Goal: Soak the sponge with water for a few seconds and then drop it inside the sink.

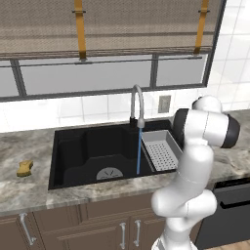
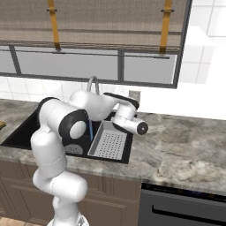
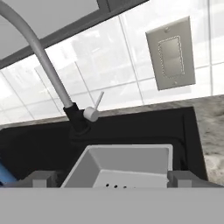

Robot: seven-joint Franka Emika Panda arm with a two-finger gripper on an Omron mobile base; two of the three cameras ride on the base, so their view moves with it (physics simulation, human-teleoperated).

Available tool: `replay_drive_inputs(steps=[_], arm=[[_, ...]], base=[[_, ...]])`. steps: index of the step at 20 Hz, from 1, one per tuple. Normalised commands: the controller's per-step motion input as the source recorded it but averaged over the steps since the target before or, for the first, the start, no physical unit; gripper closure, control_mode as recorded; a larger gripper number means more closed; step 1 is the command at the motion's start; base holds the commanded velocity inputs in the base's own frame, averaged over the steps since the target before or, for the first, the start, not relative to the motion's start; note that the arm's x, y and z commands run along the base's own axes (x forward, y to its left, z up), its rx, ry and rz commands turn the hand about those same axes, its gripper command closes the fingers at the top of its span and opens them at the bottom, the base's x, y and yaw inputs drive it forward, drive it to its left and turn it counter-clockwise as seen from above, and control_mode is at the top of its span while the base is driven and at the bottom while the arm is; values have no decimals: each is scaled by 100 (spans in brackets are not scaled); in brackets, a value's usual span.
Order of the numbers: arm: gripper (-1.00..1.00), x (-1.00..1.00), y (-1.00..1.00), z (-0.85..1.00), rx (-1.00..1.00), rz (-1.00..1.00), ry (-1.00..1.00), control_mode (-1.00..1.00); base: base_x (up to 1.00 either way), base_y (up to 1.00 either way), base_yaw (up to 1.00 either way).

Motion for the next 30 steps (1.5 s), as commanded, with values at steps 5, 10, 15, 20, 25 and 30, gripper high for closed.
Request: replay_drive_inputs(steps=[5, 10, 15, 20, 25, 30], arm=[[-100, -27, -7, 51, -4, 0, 17, -100], [-100, -21, 0, 60, -6, 0, 23, -100], [-100, -30, 0, 45, -7, -1, 28, -100], [-100, -46, 0, 19, -3, -5, 21, -100], [-100, -59, 0, 5, 0, -8, 14, -100], [-100, -80, 0, 3, 0, -2, 3, -100]], base=[[0, 0, 0], [0, 0, 0], [0, 0, 0], [0, 0, 0], [0, 0, 0], [0, 0, 0]])
